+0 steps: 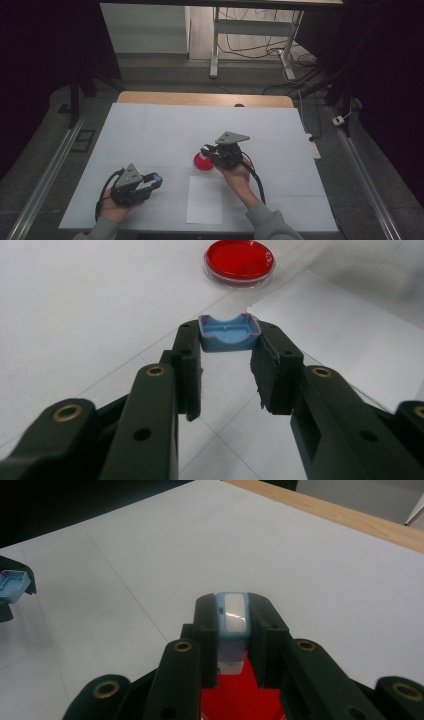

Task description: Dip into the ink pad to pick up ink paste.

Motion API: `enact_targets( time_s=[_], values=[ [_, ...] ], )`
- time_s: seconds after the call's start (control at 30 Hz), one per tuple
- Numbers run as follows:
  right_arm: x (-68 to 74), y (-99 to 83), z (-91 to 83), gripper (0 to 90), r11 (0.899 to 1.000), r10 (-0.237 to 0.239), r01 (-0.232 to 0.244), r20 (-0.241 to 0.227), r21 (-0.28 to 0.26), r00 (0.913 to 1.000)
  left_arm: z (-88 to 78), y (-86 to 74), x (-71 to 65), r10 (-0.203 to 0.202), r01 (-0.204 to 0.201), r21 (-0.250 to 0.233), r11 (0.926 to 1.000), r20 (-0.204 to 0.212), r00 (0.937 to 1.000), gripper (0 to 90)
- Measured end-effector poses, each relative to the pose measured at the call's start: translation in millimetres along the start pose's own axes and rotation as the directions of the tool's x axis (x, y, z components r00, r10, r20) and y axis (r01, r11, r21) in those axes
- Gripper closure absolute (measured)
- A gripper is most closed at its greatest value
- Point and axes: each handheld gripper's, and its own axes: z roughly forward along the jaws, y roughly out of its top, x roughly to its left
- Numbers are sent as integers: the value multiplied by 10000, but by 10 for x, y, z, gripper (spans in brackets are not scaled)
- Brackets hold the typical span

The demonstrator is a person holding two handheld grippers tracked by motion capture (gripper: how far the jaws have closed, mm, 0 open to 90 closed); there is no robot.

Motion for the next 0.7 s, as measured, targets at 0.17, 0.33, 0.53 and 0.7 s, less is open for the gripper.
enact_targets(
  time_s=[0.17,0.33,0.53,0.7],
  values=[
    [8,-6,18,757,10000,-38,38,-80,76,10000,-2,1,-1,0,0,-6,10000,2,10000,656],
    [27,-22,59,758,9997,-136,139,-132,224,9998,-1,0,0,6,-6,2,10000,4,10000,656],
    [28,-44,93,758,9985,-223,225,-39,490,9997,-4,0,-1,21,-21,-1,10000,1,10000,656],
    [34,-67,130,758,9973,-289,290,-20,681,9996,-2,0,-2,20,-20,6,10000,10,10000,656]
  ],
)
